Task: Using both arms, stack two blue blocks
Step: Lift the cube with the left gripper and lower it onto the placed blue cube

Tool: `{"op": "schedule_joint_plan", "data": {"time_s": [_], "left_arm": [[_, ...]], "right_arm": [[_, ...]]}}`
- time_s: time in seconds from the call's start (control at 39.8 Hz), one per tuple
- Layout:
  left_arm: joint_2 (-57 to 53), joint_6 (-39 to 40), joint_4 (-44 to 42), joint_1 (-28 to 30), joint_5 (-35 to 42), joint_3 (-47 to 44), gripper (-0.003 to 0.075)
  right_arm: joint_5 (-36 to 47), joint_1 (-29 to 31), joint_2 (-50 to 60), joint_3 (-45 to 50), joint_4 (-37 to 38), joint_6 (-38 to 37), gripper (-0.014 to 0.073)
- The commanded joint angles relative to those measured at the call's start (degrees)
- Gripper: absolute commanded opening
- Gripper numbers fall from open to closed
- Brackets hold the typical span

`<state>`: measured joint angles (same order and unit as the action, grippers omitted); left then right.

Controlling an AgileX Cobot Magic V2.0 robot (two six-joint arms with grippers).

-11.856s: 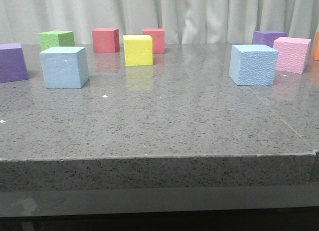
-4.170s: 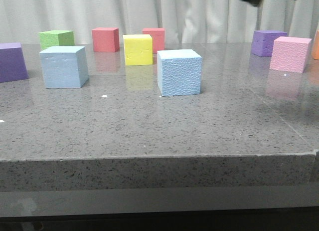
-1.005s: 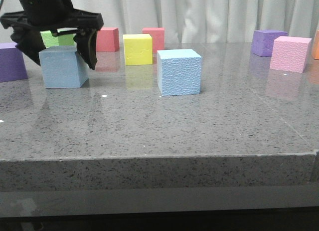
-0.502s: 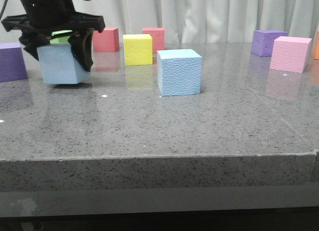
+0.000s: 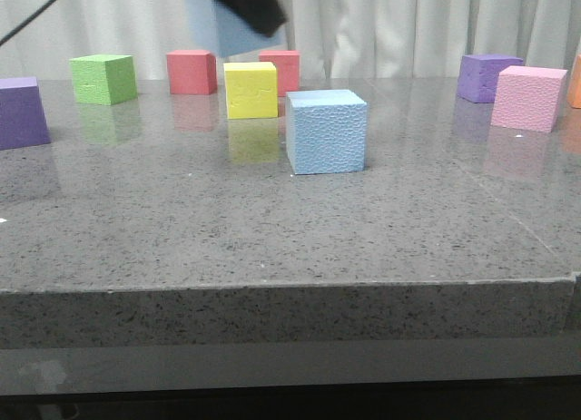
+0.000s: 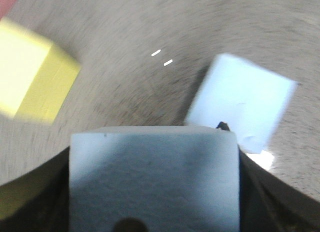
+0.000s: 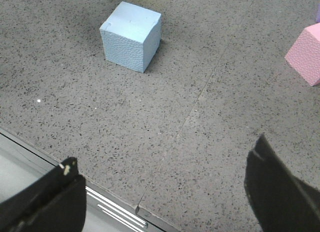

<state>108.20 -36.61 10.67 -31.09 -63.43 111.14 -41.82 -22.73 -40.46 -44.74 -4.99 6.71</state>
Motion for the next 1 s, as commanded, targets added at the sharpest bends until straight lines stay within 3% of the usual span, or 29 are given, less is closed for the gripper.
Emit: {"op": "schedule_joint_plan", "data": {"time_s": [0.0,0.2,0.98], "left_arm": [[-3.2,-9.3,1.4,-3.8,2.9,2.2,0.0428],[-1.8,-11.7,-1.1,-7.7,5.9,2.2,0.0428],[1.5,-16.1,2.4,-7.7,6.6,2.2,0.043]], "right_arm": [[3.5,0.4,0.2,-1.4,-0.2,0.5,0.0647],[3.5,0.4,0.2,-1.4,-0.2,0.5,0.0647],[3.5,0.4,0.2,-1.4,-0.2,0.5,0.0647]]}}
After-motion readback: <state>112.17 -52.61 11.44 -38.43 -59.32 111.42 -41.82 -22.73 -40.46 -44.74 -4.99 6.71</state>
